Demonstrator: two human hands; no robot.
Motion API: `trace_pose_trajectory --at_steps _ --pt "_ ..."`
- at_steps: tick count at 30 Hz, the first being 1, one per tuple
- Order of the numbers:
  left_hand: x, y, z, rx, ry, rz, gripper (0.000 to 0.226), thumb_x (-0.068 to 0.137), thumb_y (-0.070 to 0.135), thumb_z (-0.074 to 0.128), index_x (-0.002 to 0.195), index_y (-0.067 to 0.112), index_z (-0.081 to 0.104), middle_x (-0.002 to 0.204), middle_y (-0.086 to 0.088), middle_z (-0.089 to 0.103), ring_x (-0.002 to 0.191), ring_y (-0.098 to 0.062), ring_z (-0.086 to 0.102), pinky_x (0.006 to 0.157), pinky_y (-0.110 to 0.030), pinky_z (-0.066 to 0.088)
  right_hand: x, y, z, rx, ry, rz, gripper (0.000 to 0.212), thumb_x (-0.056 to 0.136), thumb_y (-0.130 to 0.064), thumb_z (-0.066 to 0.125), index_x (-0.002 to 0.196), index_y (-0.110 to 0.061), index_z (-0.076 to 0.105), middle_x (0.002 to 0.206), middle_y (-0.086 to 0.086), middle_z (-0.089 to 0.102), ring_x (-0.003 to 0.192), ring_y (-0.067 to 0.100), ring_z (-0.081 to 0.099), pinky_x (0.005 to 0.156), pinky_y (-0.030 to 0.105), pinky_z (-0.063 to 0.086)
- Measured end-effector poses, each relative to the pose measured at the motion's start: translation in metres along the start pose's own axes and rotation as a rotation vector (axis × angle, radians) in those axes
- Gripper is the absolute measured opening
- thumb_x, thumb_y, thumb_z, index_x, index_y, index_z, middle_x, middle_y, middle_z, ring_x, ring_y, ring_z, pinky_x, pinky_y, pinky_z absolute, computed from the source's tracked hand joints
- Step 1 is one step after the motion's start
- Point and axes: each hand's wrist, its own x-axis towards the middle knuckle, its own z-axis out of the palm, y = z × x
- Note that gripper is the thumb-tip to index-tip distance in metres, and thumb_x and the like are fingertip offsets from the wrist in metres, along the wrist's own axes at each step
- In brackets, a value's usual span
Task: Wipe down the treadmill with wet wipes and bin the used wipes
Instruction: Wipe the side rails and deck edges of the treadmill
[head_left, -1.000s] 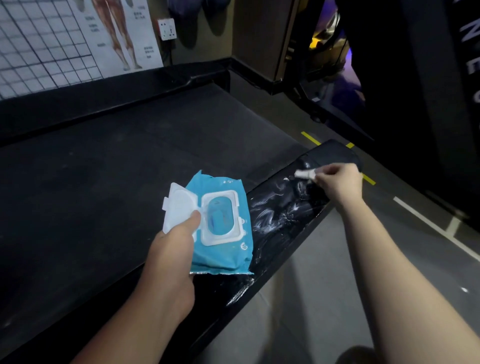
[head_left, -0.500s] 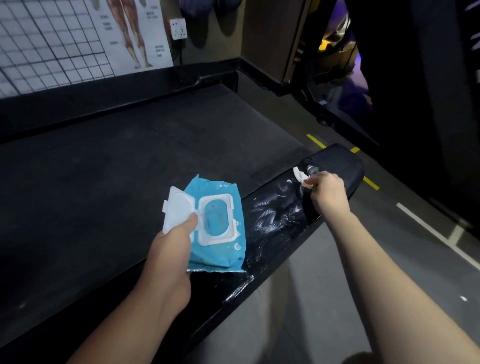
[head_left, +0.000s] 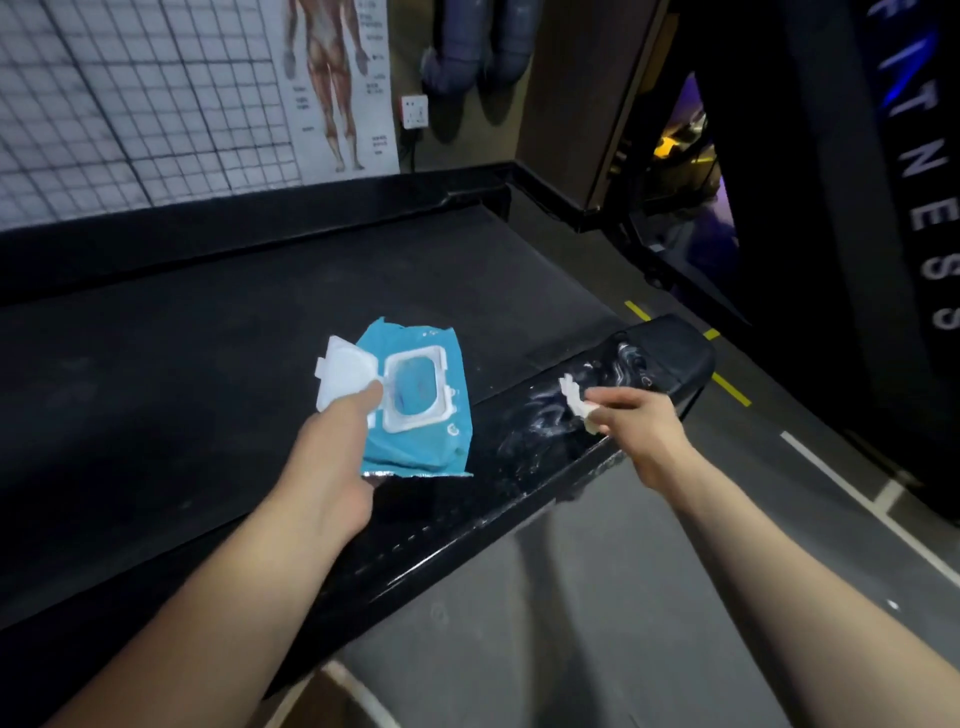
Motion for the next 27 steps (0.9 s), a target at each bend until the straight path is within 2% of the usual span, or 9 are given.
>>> trace_pose_trajectory --at_steps 5,8,11,14,15,18,22,24,27 --pt "-0.062 0.05 -0.069 0.006 0.021 0.142 0.02 0.103 0.017 0.066 0.122 0.016 0.07 0.105 -0.006 0.082 0.098 -0.029 0.079 0.097 -0.051 0.061 -0.099 -0.05 0.058 0.163 -0.312 0.046 0.016 0.081 0.018 0.066 0.091 0.006 0.07 0.094 0.021 0.075 0.077 0.018 0.074 0.072 0.017 0.058" --pt "-0.104 0.068 -0.128 0.006 0.074 0.214 0.017 0.102 0.016 0.067 0.118 0.015 0.071 0.101 -0.006 0.082 0.097 -0.028 0.079 0.093 -0.05 0.062 -0.163 -0.077 0.102 0.203 -0.522 0.008 0.012 0.083 0.021 0.062 0.094 0.022 0.065 0.087 0.022 0.073 0.072 0.017 0.075 0.077 0.024 0.061" --pt "-0.134 0.08 -0.187 0.003 0.137 0.249 0.016 0.1 0.014 0.068 0.115 0.013 0.071 0.108 -0.01 0.081 0.101 -0.031 0.078 0.099 -0.055 0.059 -0.219 -0.084 0.153 0.045 -0.69 -0.059 0.006 0.084 0.014 0.067 0.087 0.012 0.071 0.086 0.023 0.074 0.08 0.023 0.074 0.074 0.022 0.06" --pt "-0.161 0.094 -0.235 0.004 0.214 0.284 0.009 0.101 0.011 0.065 0.108 0.01 0.07 0.108 -0.014 0.079 0.099 -0.032 0.077 0.097 -0.057 0.06 -0.268 -0.08 0.206 -0.19 -0.845 -0.165 0.004 0.087 0.003 0.072 0.086 0.0 0.074 0.094 0.02 0.073 0.083 0.02 0.069 0.086 0.032 0.058" --pt "-0.17 0.1 -0.251 0.013 0.238 0.305 0.007 0.101 0.01 0.064 0.107 0.01 0.069 0.107 -0.014 0.078 0.098 -0.032 0.077 0.096 -0.057 0.061 -0.284 -0.078 0.225 -0.263 -0.88 -0.197 0.003 0.088 0.001 0.072 0.088 0.0 0.074 0.093 0.018 0.073 0.081 0.018 0.067 0.085 0.034 0.058" --pt "-0.197 0.116 -0.289 0.028 0.289 0.328 0.004 0.102 0.009 0.063 0.102 0.011 0.067 0.105 -0.014 0.077 0.097 -0.033 0.077 0.094 -0.055 0.062 -0.334 -0.073 0.275 -0.378 -1.033 -0.255 0.006 0.089 0.0 0.072 0.093 0.003 0.073 0.084 0.009 0.073 0.072 0.015 0.065 0.067 0.031 0.056" --pt "-0.226 0.119 -0.333 0.006 0.346 0.322 0.008 0.1 0.01 0.065 0.108 0.008 0.068 0.108 -0.017 0.078 0.098 -0.036 0.077 0.095 -0.057 0.061 -0.402 -0.066 0.333 -0.49 -1.238 -0.344 0.008 0.088 -0.003 0.074 0.093 -0.009 0.076 0.078 0.009 0.07 0.068 0.014 0.063 0.065 0.028 0.056" --pt "-0.236 0.114 -0.353 -0.019 0.363 0.305 0.01 0.1 0.01 0.065 0.109 0.007 0.068 0.108 -0.018 0.078 0.099 -0.037 0.077 0.096 -0.057 0.06 -0.433 -0.065 0.354 -0.504 -1.299 -0.393 0.009 0.088 -0.006 0.075 0.097 -0.008 0.076 0.08 0.01 0.07 0.07 0.015 0.063 0.067 0.029 0.057" --pt "-0.246 0.109 -0.374 -0.062 0.384 0.303 0.009 0.101 0.008 0.063 0.109 0.007 0.067 0.109 -0.018 0.077 0.1 -0.037 0.076 0.095 -0.055 0.061 -0.462 -0.069 0.372 -0.645 -1.423 -0.507 0.026 0.089 -0.014 0.076 0.114 -0.009 0.074 0.09 0.01 0.072 0.071 0.009 0.063 0.07 0.028 0.056"
